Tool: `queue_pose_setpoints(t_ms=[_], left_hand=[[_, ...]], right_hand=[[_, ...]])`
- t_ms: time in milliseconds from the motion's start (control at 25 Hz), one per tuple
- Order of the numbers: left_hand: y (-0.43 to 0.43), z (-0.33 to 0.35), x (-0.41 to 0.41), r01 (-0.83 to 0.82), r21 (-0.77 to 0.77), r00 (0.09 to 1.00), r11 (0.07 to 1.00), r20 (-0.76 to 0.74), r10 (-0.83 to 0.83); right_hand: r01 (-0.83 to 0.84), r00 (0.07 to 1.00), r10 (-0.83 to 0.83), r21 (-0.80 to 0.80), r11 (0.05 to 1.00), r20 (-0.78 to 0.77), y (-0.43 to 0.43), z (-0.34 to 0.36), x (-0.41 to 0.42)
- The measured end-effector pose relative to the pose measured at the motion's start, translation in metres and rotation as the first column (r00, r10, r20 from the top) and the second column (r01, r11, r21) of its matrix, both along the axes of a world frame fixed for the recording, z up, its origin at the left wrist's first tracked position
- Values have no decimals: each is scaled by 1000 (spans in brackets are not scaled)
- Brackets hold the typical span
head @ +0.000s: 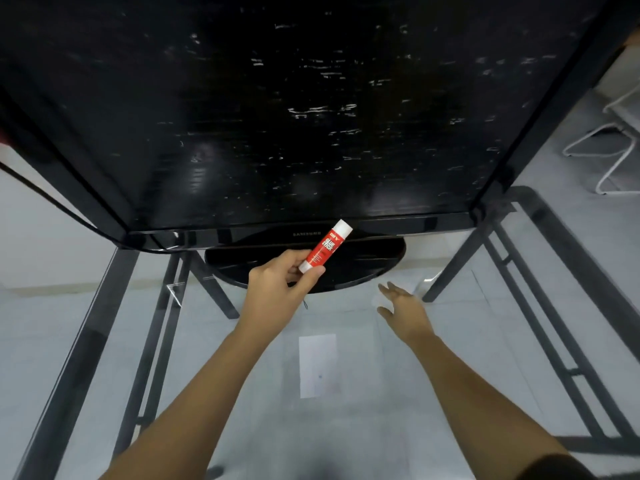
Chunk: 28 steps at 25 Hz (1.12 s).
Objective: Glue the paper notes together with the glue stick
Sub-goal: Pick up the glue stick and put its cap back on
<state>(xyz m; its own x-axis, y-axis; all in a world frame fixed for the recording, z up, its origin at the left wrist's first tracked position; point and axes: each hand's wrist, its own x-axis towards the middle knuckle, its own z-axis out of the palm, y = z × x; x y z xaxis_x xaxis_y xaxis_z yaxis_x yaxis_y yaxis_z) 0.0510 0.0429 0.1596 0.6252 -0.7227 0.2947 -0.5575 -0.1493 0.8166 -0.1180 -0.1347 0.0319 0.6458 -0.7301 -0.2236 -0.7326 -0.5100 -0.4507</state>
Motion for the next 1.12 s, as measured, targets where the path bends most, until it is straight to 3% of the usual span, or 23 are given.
queue_pose_setpoints(t_ms=[440, 520, 600, 720, 800, 920, 1120], left_hand=[[-1, -12, 8, -5, 46, 1000, 999, -13, 5], [-1, -11, 8, -1, 45, 1000, 999, -15, 2], [0, -10, 8, -1, 30, 1000, 1000, -17, 2], [2, -10, 9, -3, 10, 1000, 1000, -16, 3], [5, -9, 7, -3, 6, 1000, 1000, -13, 4], [7, -8, 3, -1, 10, 1000, 1000, 2, 1], [13, -3, 1, 32, 10, 997, 999, 66, -33]], right_hand=[[-57, 993, 46, -94, 994, -112, -8, -13, 20], [-17, 1000, 17, -66, 998, -2, -7, -4, 25], [59, 964, -65, 33, 998, 259, -2, 17, 36], [39, 762, -258, 355, 934, 594, 9, 62, 50], [-86, 664, -322, 497, 863, 675, 18, 89, 52], [-226, 570, -357, 558, 798, 740, 27, 114, 52], [-204, 582, -282, 473, 857, 762, 31, 137, 47]])
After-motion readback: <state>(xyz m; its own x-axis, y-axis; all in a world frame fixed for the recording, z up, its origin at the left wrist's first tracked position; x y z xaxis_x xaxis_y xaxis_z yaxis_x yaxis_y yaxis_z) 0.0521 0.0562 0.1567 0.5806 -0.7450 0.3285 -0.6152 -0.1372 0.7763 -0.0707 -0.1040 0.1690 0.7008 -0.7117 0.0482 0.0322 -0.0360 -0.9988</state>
